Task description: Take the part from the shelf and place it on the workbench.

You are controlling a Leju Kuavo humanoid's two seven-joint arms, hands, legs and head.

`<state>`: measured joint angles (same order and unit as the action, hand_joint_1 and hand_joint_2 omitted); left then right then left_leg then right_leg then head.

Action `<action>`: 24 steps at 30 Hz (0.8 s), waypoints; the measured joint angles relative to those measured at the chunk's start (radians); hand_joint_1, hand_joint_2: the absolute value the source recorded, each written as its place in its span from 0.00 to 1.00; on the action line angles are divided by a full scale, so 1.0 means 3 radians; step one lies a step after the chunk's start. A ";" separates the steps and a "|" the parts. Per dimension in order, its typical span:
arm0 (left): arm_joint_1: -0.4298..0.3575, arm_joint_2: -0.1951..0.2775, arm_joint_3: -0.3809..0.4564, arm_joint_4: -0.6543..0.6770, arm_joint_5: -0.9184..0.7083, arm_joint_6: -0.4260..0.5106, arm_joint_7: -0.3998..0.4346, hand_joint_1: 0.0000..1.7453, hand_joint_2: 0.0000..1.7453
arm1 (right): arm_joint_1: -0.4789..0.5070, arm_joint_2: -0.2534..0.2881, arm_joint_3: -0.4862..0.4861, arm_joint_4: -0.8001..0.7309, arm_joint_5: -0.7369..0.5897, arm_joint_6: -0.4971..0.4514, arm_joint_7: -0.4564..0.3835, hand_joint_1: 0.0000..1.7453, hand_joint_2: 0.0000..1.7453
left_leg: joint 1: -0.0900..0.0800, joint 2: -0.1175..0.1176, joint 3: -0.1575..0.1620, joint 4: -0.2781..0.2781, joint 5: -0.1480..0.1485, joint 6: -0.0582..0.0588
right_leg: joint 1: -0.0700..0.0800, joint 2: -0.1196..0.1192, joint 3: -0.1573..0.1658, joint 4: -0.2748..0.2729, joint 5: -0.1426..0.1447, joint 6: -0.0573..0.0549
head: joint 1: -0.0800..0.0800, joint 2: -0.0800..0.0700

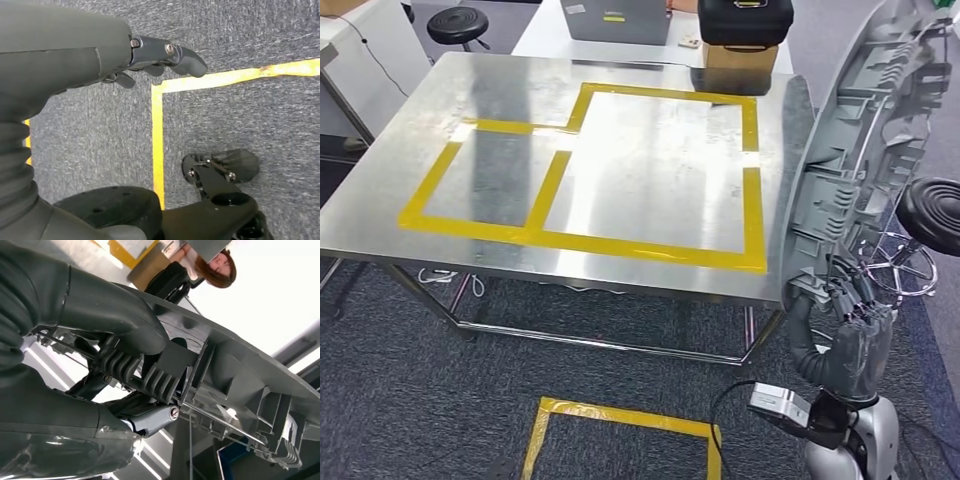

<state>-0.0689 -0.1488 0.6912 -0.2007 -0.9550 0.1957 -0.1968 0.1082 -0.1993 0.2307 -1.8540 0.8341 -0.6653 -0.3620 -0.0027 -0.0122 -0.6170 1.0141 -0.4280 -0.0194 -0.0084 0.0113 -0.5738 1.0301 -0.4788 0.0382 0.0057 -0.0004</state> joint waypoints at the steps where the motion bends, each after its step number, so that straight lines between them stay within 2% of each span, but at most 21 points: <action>1: 0.0001 0.0001 0.0000 0.0000 0.0000 0.0000 0.0000 0.00 1.00 | -0.0001 0.0001 0.0001 0.0000 0.0000 0.0000 0.0000 1.00 1.00 | -0.0001 -0.0002 0.0003 -0.0013 -0.0011 0.0025 | -0.0003 -0.0001 0.0007 -0.0012 -0.0004 0.0018 | 0.0000 0.0000; 3: 0.0006 0.0002 0.0001 0.0000 -0.0001 0.0001 0.0000 0.00 1.00 | -0.0004 0.0003 0.0003 0.0000 -0.0001 0.0000 -0.0001 1.00 1.00 | 0.0004 -0.0005 0.0024 -0.0029 -0.0018 0.0070 | -0.0007 -0.0007 -0.0002 0.0029 -0.0048 0.0053 | 0.0006 0.0000; 4: 0.0005 0.0001 0.0002 0.0000 -0.0001 0.0001 0.0000 0.00 1.00 | -0.0006 0.0003 0.0004 0.0000 -0.0001 0.0000 -0.0002 1.00 1.00 | 0.0008 -0.0005 0.0040 -0.0037 -0.0022 0.0091 | -0.0007 -0.0009 -0.0052 0.0141 -0.0107 0.0062 | 0.0016 0.0000; 5: 0.0004 0.0001 0.0002 0.0000 -0.0001 0.0001 0.0000 0.00 1.00 | -0.0008 0.0003 0.0004 0.0000 -0.0001 0.0000 -0.0003 1.00 1.00 | 0.0009 -0.0006 0.0055 -0.0040 -0.0030 0.0108 | -0.0005 -0.0010 -0.0143 0.0323 -0.0190 0.0067 | 0.0026 0.0000; 7: 0.0004 0.0001 0.0003 0.0000 -0.0001 0.0001 0.0000 0.00 1.00 | -0.0010 0.0003 0.0004 0.0000 -0.0001 0.0003 -0.0005 1.00 1.00 | 0.0001 -0.0006 0.0081 -0.0040 -0.0054 0.0130 | -0.0001 -0.0010 -0.0401 0.0780 -0.0346 0.0070 | 0.0039 0.0000; 8: 0.0006 0.0002 0.0003 0.0000 -0.0002 0.0001 0.0000 0.00 1.00 | -0.0010 0.0003 0.0005 0.0001 -0.0001 0.0007 -0.0006 1.00 1.00 | -0.0003 -0.0007 0.0097 -0.0040 -0.0067 0.0136 | 0.0000 -0.0011 -0.0497 0.0919 -0.0358 0.0071 | 0.0040 0.0000; 9: 0.0008 0.0002 0.0003 0.0000 -0.0003 0.0001 -0.0001 0.00 1.00 | -0.0010 0.0003 0.0006 0.0001 -0.0001 0.0010 -0.0007 1.00 1.00 | -0.0006 -0.0008 0.0117 -0.0040 -0.0082 0.0137 | 0.0000 -0.0011 -0.0536 0.0937 -0.0306 0.0070 | 0.0042 0.0000; 10: 0.0009 0.0002 0.0003 0.0000 -0.0005 0.0001 -0.0002 0.00 1.00 | -0.0011 0.0003 0.0006 0.0001 -0.0002 0.0013 -0.0008 1.00 1.00 | -0.0007 -0.0011 0.0142 -0.0040 -0.0099 0.0134 | -0.0001 -0.0011 -0.0502 0.0815 -0.0193 0.0065 | 0.0041 0.0000; 12: 0.0009 0.0001 0.0003 0.0000 -0.0011 0.0001 -0.0006 0.00 1.00 | -0.0019 0.0003 0.0008 0.0001 -0.0003 0.0016 -0.0009 1.00 1.00 | -0.0012 -0.0019 0.0191 -0.0038 -0.0136 0.0118 | 0.0001 -0.0012 -0.0316 0.0375 0.0061 0.0052 | 0.0043 0.0000; 13: 0.0008 0.0002 0.0004 0.0000 -0.0014 0.0001 -0.0008 0.00 1.00 | -0.0026 0.0003 0.0009 0.0001 -0.0003 0.0017 -0.0011 1.00 1.00 | -0.0017 -0.0022 0.0206 -0.0035 -0.0153 0.0104 | 0.0003 -0.0012 -0.0228 0.0189 0.0131 0.0042 | 0.0042 0.0000; 15: 0.0006 0.0003 0.0006 0.0000 -0.0020 0.0002 -0.0012 0.00 1.00 | -0.0038 0.0003 0.0012 0.0000 -0.0003 0.0018 -0.0013 1.00 1.00 | -0.0024 -0.0024 0.0213 -0.0037 -0.0170 0.0072 | 0.0012 -0.0006 -0.0154 0.0040 0.0143 0.0019 | 0.0036 0.0000; 18: 0.0001 0.0003 0.0018 0.0000 -0.0021 0.0005 -0.0013 0.00 1.00 | -0.0043 0.0003 0.0013 0.0000 -0.0003 0.0019 -0.0015 1.00 1.00 | -0.0018 -0.0018 0.0214 -0.0019 -0.0203 0.0016 | 0.0005 -0.0001 -0.0128 0.0007 0.0133 -0.0035 | 0.0026 0.0000; 19: -0.0002 0.0004 0.0025 0.0000 -0.0023 0.0006 -0.0014 0.00 1.00 | -0.0044 0.0003 0.0012 0.0000 -0.0003 0.0019 -0.0013 1.00 1.00 | -0.0016 -0.0014 0.0178 0.0061 -0.0250 -0.0005 | -0.0004 -0.0005 -0.0112 -0.0004 0.0129 -0.0052 | 0.0020 0.0000; 20: -0.0003 0.0004 0.0032 0.0000 -0.0024 0.0007 -0.0014 0.00 1.00 | -0.0045 0.0003 0.0012 0.0000 -0.0003 0.0020 -0.0008 1.00 1.00 | -0.0010 -0.0010 0.0097 0.0215 -0.0324 -0.0024 | -0.0010 -0.0009 -0.0099 -0.0010 0.0124 -0.0066 | 0.0013 0.0000; 22: 0.0001 0.0004 0.0045 0.0000 -0.0026 0.0003 -0.0017 0.00 1.00 | -0.0047 0.0003 0.0011 0.0002 -0.0007 0.0038 0.0017 1.00 1.00 | 0.0003 -0.0005 -0.0160 0.0644 -0.0488 -0.0049 | -0.0011 -0.0015 -0.0090 -0.0010 0.0111 -0.0082 | 0.0005 0.0000; 23: 0.0005 0.0004 0.0051 0.0000 -0.0026 -0.0004 -0.0022 0.00 1.00 | -0.0051 0.0003 0.0007 0.0008 -0.0015 0.0059 0.0039 1.00 1.00 | 0.0009 -0.0005 -0.0274 0.0806 -0.0517 -0.0056 | -0.0012 -0.0014 -0.0087 -0.0010 0.0105 -0.0084 | 0.0004 0.0000; 24: 0.0007 0.0004 0.0056 0.0000 -0.0028 -0.0013 -0.0028 0.00 1.00 | -0.0062 0.0001 -0.0002 0.0020 -0.0030 0.0090 0.0063 1.00 1.00 | 0.0013 -0.0004 -0.0335 0.0862 -0.0483 -0.0060 | -0.0013 -0.0011 -0.0081 -0.0010 0.0099 -0.0082 | 0.0004 0.0000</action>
<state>-0.0669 -0.1476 0.7081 -0.2007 -0.9635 0.1917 -0.2052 0.0896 -0.1991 0.2300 -1.8481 0.8252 -0.6382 -0.3431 0.0011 -0.0135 -0.7174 1.2725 -0.5729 -0.0374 -0.0123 0.0079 -0.5983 1.0273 -0.4492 0.0135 0.0070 -0.0004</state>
